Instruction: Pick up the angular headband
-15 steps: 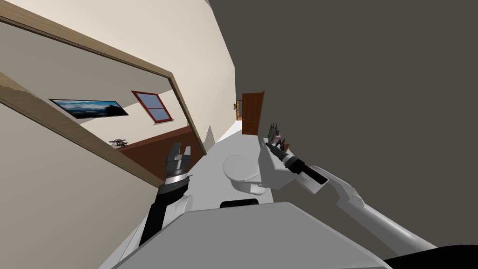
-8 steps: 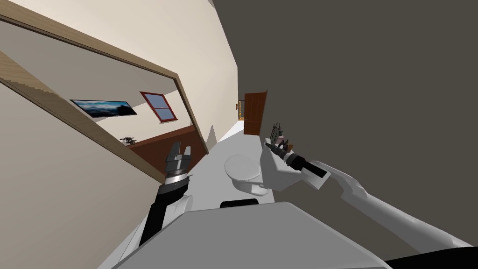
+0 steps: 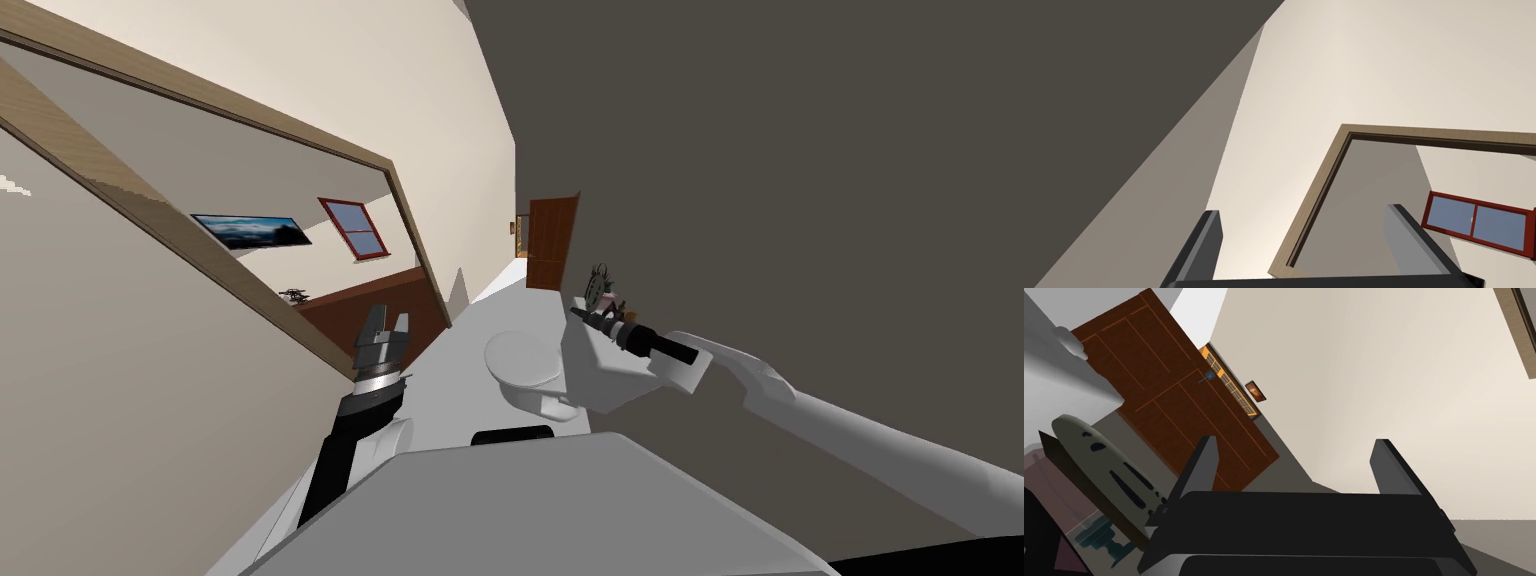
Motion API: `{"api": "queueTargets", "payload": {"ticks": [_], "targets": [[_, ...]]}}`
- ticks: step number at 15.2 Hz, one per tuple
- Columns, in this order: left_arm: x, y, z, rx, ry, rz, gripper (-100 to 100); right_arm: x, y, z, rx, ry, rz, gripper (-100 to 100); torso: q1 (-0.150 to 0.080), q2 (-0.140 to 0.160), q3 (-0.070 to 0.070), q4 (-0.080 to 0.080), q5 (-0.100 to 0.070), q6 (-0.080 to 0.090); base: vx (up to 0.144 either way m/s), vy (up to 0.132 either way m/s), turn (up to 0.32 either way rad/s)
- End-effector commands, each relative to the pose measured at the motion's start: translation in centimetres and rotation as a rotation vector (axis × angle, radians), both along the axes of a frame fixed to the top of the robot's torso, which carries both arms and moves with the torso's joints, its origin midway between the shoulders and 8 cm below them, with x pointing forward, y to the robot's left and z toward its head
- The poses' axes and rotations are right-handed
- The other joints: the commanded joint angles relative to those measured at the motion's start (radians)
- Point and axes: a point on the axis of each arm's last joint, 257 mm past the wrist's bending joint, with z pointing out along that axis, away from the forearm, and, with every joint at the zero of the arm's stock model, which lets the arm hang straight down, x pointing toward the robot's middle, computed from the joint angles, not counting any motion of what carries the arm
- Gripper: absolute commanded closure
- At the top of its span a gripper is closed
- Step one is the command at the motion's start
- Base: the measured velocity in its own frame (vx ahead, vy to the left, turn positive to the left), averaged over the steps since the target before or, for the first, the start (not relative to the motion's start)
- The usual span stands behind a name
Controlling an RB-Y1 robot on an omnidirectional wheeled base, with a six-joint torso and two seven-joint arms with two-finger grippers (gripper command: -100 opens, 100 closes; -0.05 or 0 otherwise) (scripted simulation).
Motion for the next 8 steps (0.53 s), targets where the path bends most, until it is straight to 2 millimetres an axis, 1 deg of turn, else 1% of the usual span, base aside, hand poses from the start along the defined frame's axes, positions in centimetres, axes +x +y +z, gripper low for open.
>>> {"api": "queueTargets", "payload": {"ticks": [1, 2, 3, 5, 6, 8], "targets": [[0.0, 0.0, 0.0, 0.0, 0.0, 0.0, 0, 0.1, -0.9, -0.3, -0.043, 0.031, -0.009, -100, 0.0, 0.0, 0.0, 0.0, 0.0, 0.0, -0.008, 0.0, 0.118], [0.0, 0.0, 0.0, 0.0, 0.0, 0.0, 0, 0.1, -1.0, -0.3, -0.054, 0.032, -0.006, -100, 0.0, 0.0, 0.0, 0.0, 0.0, 0.0, -0.006, -0.003, 0.057], [0.0, 0.0, 0.0, 0.0, 0.0, 0.0, 0, 0.3, -1.8, -0.8, -0.072, 0.071, -0.029, -100, 0.0, 0.0, 0.0, 0.0, 0.0, 0.0, -0.009, -0.004, 0.104], [0.0, 0.0, 0.0, 0.0, 0.0, 0.0, 0, 0.3, -2.2, -0.5, -0.11, 0.074, -0.021, -100, 0.0, 0.0, 0.0, 0.0, 0.0, 0.0, -0.009, -0.007, 0.081], [0.0, 0.0, 0.0, 0.0, 0.0, 0.0, 0, 0.4, -3.1, -1.1, -0.126, 0.112, -0.045, -100, 0.0, 0.0, 0.0, 0.0, 0.0, 0.0, -0.013, -0.006, 0.094], [0.0, 0.0, 0.0, 0.0, 0.0, 0.0, 0, 0.5, -3.5, -0.7, -0.166, 0.114, -0.038, -100, 0.0, 0.0, 0.0, 0.0, 0.0, 0.0, -0.011, -0.008, 0.084]]}}
